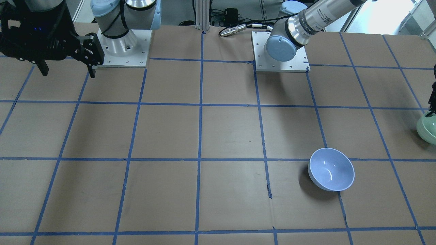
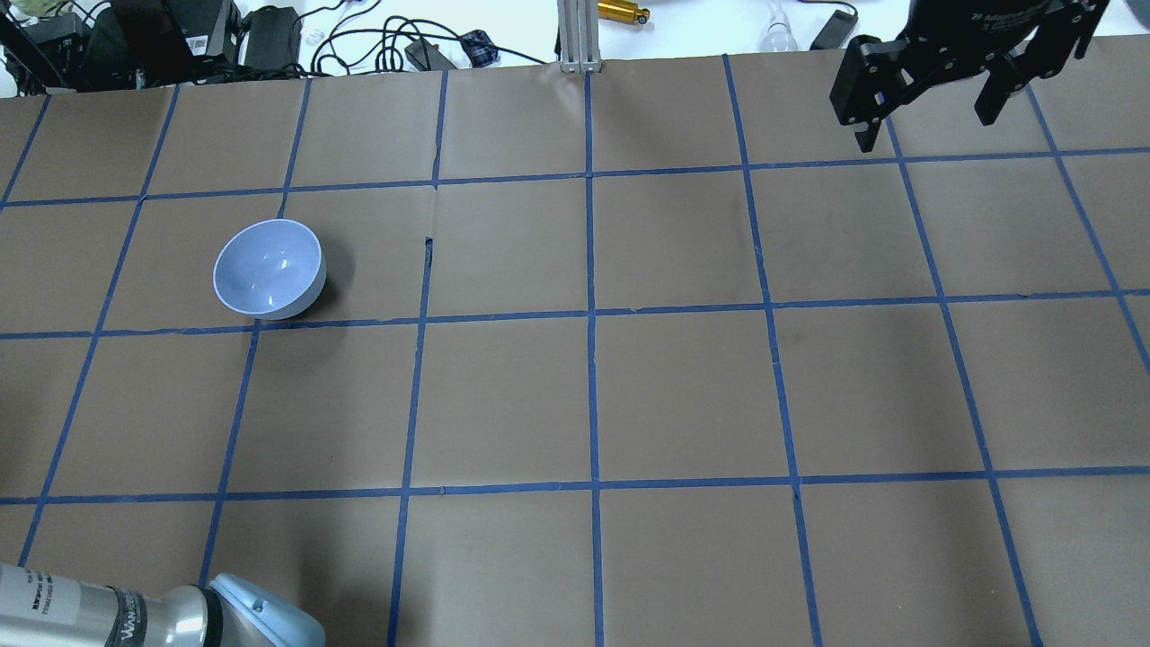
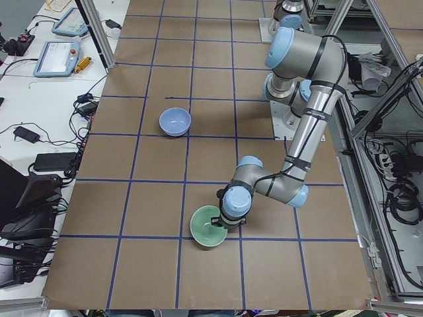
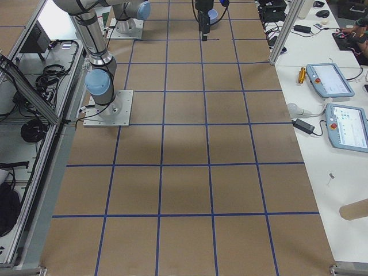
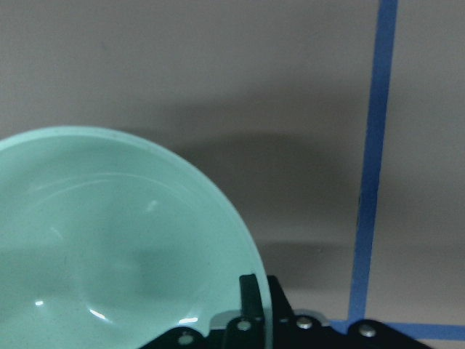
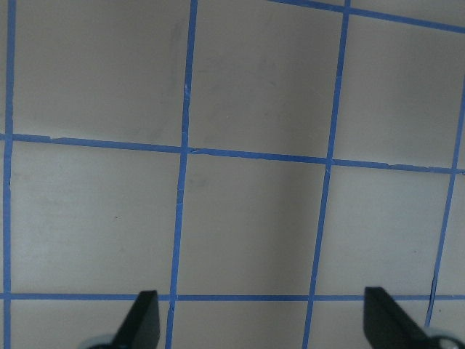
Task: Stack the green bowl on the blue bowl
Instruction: 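Close the left gripper on the rim of the pale green bowl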
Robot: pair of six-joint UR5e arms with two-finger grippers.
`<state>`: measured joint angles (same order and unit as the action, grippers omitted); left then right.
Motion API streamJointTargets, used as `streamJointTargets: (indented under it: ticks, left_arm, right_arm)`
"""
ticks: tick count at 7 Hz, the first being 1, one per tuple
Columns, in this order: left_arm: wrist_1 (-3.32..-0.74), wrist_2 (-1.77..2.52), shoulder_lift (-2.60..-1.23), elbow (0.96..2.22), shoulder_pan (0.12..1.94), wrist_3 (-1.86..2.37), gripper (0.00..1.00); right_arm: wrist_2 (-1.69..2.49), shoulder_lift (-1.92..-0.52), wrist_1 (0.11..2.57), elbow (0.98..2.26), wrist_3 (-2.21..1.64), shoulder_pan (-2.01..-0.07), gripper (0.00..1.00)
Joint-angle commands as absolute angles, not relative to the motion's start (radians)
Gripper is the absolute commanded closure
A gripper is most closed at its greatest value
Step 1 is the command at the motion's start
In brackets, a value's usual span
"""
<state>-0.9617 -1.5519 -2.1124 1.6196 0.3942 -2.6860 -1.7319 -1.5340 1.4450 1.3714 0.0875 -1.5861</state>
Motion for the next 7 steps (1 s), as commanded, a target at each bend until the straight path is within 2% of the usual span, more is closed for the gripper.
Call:
streamJointTargets:
  ticks: [1, 7]
  left_arm:
    - [-0.962, -1.552, -2.109, 1.62, 0.394, -2.686, 1.0]
    - [-0.997, -1.545, -2.039, 1.615, 0.431, -2.665, 1.0]
  right_arm:
    - [-1.732, -1.534, 1.445, 1.371, 0.087, -1.586, 0.0]
    - [-1.732, -1.534, 1.445, 1.371, 0.087, -1.586, 0.0]
